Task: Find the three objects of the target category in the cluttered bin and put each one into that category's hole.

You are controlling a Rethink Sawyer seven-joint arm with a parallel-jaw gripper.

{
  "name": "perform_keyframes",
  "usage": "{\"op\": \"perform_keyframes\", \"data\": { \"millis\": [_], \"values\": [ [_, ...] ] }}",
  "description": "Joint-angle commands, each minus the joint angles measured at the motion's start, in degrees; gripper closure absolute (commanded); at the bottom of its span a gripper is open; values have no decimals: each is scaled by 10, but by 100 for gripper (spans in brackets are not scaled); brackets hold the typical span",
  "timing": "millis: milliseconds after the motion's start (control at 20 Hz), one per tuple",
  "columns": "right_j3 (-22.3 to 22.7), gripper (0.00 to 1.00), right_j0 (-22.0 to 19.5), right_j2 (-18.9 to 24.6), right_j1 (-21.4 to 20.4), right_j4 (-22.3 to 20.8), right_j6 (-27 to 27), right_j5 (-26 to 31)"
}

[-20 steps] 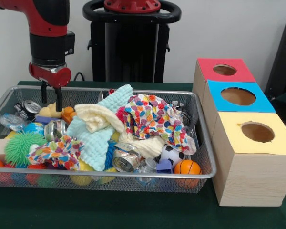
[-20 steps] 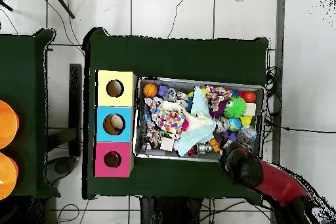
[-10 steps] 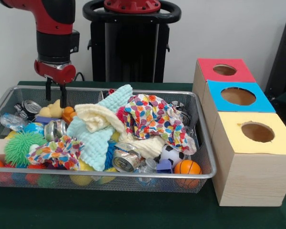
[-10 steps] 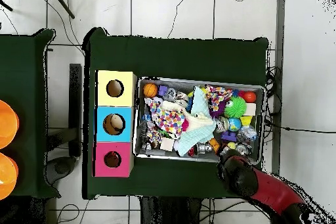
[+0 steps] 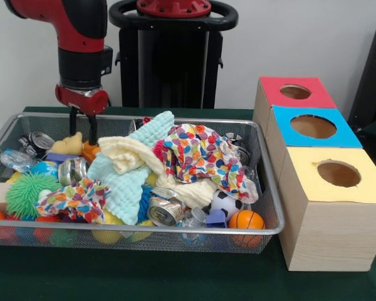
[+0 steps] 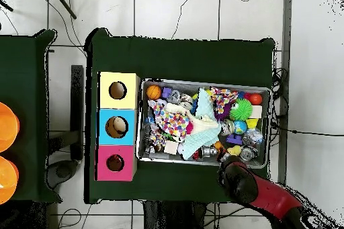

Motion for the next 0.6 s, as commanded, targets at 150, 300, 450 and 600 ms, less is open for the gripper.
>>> {"op": "perform_keyframes", "data": {
  "millis": [150,300,450,600],
  "values": [
    [-13,0,-11,12,52,-23,62,-50],
    [-13,0,-21,13,55,-28,58,-50],
    [-6,0,-28,12,46,-33,55,-45],
    [-3,0,-33,12,47,-38,55,-47]
  ]
}}
